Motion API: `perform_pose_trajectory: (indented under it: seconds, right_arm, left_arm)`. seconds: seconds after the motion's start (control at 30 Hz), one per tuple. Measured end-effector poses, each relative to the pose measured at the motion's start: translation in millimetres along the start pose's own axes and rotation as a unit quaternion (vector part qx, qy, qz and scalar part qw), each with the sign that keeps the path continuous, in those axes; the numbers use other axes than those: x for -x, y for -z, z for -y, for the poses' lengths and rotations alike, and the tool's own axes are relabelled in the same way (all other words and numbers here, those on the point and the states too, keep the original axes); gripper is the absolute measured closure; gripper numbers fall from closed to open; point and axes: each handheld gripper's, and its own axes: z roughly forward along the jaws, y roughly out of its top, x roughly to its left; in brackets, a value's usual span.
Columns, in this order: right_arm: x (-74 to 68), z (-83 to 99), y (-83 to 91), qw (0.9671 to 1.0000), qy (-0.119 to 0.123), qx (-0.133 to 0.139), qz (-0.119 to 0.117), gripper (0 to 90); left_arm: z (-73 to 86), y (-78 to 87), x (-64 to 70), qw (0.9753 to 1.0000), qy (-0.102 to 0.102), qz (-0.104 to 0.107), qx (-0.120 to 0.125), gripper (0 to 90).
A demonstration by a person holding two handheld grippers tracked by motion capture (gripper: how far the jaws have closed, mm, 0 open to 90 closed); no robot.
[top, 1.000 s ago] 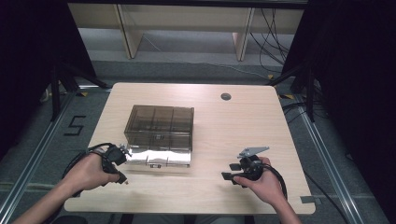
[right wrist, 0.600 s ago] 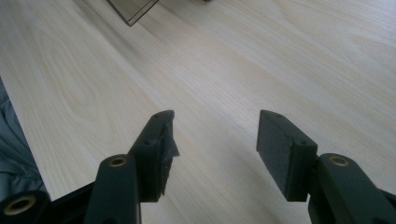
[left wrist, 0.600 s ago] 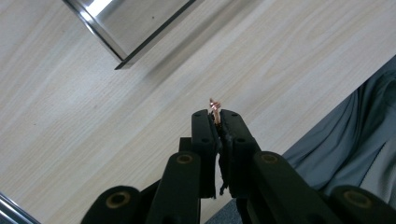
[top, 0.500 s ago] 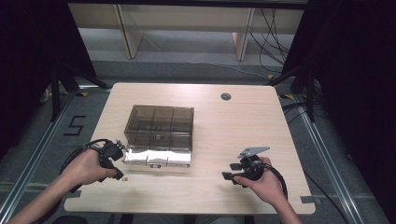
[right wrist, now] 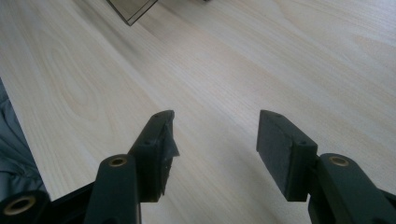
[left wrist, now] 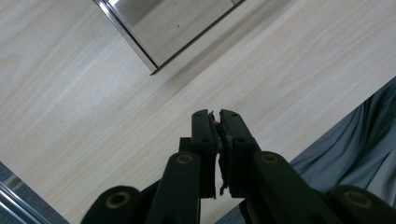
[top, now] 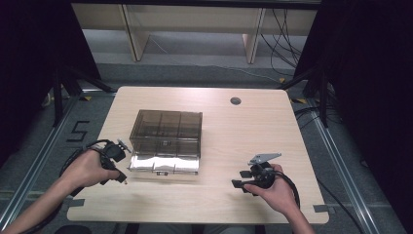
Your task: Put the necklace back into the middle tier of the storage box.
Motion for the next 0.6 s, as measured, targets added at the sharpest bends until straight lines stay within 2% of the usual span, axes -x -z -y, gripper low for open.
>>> perform_pose_trajectory:
  seconds: [0.1,0.13,0.17,0.2,0.6]
  right_arm:
    - [0.3,0.0,0.4,1.0000,0.000,-0.001,0.000,46.7]
    - [0.3,0.1,0.4,1.0000,0.000,-0.001,0.000,46.7]
    - [0.4,0.1,0.3,1.0000,0.000,-0.001,0.000,46.7]
    - [0.4,0.2,0.2,1.0000,0.001,-0.002,0.000,46.7]
    - [0.3,0.2,0.0,1.0000,0.001,-0.001,0.000,46.7]
  left_arm:
    - [-2.0,0.8,-0.1,1.0000,-0.002,-0.001,0.002,84.6]
    - [-2.7,0.5,1.0,0.9999,0.006,-0.001,0.008,84.6]
    - [-2.7,0.5,1.0,0.9999,0.006,-0.001,0.008,84.6]
    - [-3.5,2.0,-0.3,1.0000,-0.002,-0.002,-0.001,84.6]
    - [-11.3,7.8,-3.6,1.0000,0.002,-0.004,-0.001,84.6]
